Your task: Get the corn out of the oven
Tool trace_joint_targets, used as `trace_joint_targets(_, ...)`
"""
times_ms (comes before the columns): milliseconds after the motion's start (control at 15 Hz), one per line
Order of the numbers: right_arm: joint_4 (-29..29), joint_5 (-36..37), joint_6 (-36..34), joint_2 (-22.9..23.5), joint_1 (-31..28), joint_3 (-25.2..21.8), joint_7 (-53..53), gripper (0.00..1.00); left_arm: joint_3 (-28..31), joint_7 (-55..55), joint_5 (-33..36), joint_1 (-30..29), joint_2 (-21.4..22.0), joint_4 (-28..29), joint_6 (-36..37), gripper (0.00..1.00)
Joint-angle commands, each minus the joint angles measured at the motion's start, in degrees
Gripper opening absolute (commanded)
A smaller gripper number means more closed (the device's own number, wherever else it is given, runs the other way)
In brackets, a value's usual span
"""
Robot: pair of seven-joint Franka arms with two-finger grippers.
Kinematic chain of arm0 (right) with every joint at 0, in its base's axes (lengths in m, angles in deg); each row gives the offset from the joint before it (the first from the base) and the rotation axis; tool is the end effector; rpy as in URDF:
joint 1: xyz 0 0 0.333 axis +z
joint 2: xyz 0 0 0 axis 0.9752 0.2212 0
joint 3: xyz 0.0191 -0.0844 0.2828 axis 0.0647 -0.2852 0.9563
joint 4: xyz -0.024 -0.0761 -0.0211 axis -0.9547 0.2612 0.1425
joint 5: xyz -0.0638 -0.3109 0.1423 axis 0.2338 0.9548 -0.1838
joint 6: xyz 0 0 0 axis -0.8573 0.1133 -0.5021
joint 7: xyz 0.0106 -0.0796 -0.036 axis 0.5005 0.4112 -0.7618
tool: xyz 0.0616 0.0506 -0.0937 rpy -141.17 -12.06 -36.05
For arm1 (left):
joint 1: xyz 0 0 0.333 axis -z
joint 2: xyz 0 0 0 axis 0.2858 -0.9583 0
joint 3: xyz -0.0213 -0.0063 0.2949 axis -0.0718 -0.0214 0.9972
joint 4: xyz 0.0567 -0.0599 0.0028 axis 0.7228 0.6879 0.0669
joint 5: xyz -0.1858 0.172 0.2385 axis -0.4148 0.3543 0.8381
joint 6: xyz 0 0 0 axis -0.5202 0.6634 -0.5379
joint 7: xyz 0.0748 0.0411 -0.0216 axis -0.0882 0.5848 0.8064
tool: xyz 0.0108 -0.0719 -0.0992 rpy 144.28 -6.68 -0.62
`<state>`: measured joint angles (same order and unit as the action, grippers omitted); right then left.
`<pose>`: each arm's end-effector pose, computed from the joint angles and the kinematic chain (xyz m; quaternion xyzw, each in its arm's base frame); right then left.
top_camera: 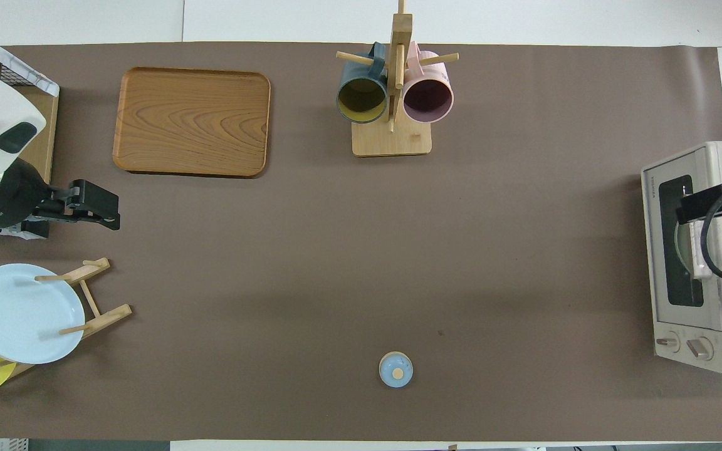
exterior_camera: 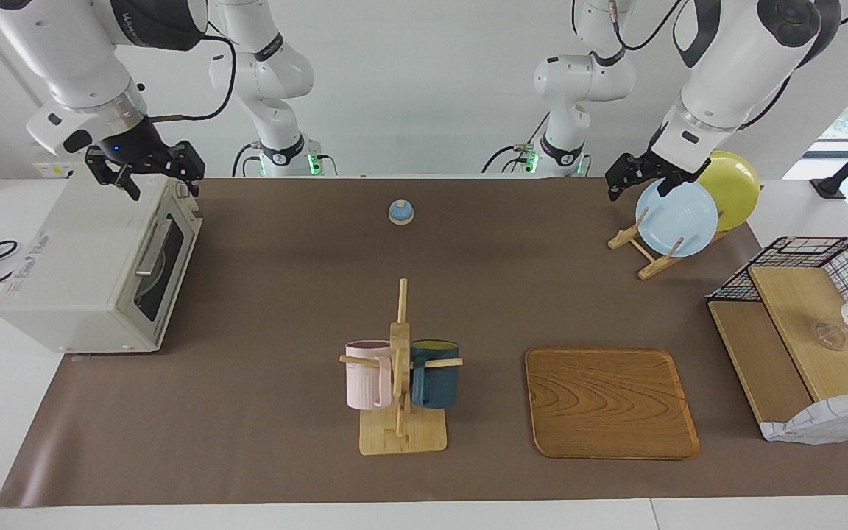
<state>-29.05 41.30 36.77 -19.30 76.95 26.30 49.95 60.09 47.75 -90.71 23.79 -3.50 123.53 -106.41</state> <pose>0.4864 -0.0321 0.5778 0.9980 0.0424 -0.0439 0.0144 0.4784 -0.0938 0.5672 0.9967 0.0133 -0.0785 0.0133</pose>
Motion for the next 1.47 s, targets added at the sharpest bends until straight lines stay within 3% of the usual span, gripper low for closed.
trace_joint_targets(0,-0.83,-1.45,1.02,-0.43,-0.17,0.05,0.75,1.00,-0.51,-0.51,0.97,-0.68,0.52,-0.07,0.49,1.00)
trace_joint_targets(600,-3.46,-1.28,1.11,-1.40,-0.70,0.05,-0.04,1.00,-0.51,-0.51,0.97,-0.68,0.43,-0.07,0.49,1.00)
trace_joint_targets(667,-3.81,-1.28,1.72,-1.48,-0.43,0.14,-0.13,0.73,-0.51,-0.51,0.97,-0.68,0.43,-0.07,0.49,1.00)
trace_joint_targets(800,-4.16,-1.19,1.99,-1.75,-0.26,0.05,-0.91,0.00,-0.51,-0.51,0.97,-0.68,0.43,-0.07,0.49,1.00)
trace_joint_targets(1000,-7.58,-1.28,4.26,-3.15,-2.35,0.05,-5.93,0.00,-0.51,-0.51,0.97,-0.68,0.52,0.02,0.49,1.00)
trace_joint_targets(1400,-16.63,-0.23,14.45,-6.23,-1.93,0.14,6.54,0.00,-0.51,-0.51,0.97,-0.68,0.43,0.02,0.49,1.00)
